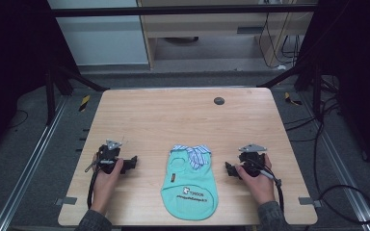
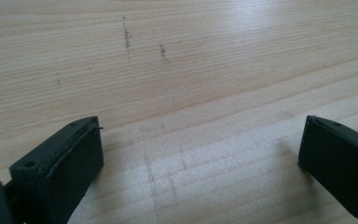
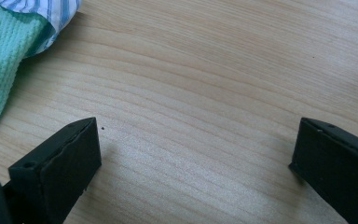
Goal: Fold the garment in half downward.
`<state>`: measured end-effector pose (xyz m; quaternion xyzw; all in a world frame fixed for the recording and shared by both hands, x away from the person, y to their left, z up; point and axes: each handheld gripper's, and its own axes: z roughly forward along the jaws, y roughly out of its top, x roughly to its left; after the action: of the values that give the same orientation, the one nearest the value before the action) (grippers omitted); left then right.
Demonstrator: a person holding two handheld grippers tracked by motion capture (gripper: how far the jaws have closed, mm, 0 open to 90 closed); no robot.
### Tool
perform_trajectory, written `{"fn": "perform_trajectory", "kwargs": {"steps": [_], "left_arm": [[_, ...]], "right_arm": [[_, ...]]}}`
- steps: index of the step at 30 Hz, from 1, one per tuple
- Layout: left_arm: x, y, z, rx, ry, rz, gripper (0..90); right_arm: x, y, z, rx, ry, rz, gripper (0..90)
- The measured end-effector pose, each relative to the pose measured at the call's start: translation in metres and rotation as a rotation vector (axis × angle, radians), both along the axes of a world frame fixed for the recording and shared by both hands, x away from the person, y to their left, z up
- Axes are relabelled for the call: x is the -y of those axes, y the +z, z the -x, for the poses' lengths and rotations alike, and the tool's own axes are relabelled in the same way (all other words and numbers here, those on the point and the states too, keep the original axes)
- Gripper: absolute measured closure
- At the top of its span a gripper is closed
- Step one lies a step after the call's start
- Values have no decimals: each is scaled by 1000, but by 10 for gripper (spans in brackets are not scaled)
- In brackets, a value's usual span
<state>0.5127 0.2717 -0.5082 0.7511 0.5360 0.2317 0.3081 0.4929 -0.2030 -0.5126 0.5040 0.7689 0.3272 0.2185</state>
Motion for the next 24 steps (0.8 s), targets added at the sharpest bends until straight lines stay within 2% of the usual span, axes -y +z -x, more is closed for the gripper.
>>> {"fn": "perform_trajectory", "kwargs": {"steps": [9,12,17,19,20,22,23,24], "left_arm": [[1,1,4,-6,-45,-1,0],[2,3,7,-13,-66,-7,24],[10,9,11,8,-111,-15,33],[15,12,12,12,-136,-9,35],[19,16,13,16,-168,0,35],[23,19,14,14,-184,2,37],[27,22,14,29,-193,1,45],[34,28,15,41,-222,-31,46]], "right_arm": [[0,0,0,0,0,0,12],[0,0,0,0,-5,-1,12],[-2,0,2,4,-15,-3,30],[-3,1,2,12,-3,-6,68],[-5,2,2,18,18,-6,129],[-7,3,2,16,21,-7,162],[-9,6,2,30,26,-3,210],[-14,12,3,47,46,-16,269]]}}
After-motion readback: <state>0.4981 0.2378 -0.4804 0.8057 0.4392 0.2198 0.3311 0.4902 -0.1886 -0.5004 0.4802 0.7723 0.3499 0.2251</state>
